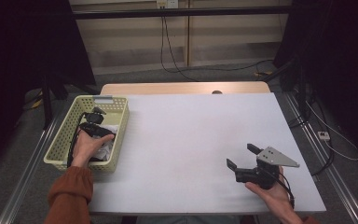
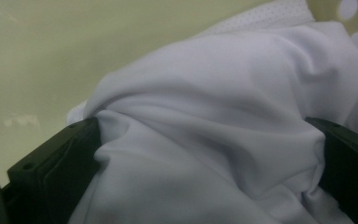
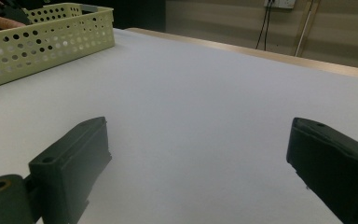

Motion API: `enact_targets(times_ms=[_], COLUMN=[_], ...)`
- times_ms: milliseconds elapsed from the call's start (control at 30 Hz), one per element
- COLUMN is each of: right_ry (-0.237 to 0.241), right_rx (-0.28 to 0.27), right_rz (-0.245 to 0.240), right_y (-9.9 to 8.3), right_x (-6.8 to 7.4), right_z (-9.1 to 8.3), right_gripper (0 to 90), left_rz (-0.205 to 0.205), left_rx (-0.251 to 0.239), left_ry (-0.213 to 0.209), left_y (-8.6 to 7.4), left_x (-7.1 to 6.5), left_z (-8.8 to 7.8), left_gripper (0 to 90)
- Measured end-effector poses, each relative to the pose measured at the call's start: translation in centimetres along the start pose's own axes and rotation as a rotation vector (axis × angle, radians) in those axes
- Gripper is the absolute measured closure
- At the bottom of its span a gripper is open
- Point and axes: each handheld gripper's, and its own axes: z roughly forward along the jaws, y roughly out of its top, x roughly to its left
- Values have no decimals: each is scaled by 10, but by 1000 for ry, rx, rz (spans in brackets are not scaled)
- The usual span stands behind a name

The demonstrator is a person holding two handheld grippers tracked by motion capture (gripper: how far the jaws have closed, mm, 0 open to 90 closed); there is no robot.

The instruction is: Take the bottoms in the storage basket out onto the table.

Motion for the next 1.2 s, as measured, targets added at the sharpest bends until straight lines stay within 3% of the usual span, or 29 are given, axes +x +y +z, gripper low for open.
enact_targets(times_ms=[133, 400, 500, 567, 600, 767, 867, 1200], right_ry=[4, 3, 9, 11, 11, 14, 15, 15], right_rx=[2, 2, 4, 3, 6, 9, 9, 14], right_rz=[-3, -2, -4, -5, -6, -3, -4, -4], right_y=[0, 0, 0, 0, 0, -1, -1, -1], right_x=[1, 0, 1, 2, 2, 2, 1, 2], right_z=[0, 0, 0, 0, 0, 0, 1, 0], right_gripper=[60, 60, 60, 60, 60, 60, 61, 60], left_rz=[-12, -15, -15, -5, 15, 43, 56, 72], left_rx=[63, 82, 101, 98, 85, 65, 42, 22], left_ry=[4, -6, -7, -14, -25, -65, -56, -43], left_y=[7, 11, 15, 15, 14, 14, 11, 8], left_x=[-2, -6, -6, -8, -10, -9, -14, -17], left_z=[0, -4, -6, -7, -9, -10, -11, -13], left_gripper=[24, 149, 243, 276, 371, 527, 612, 664])
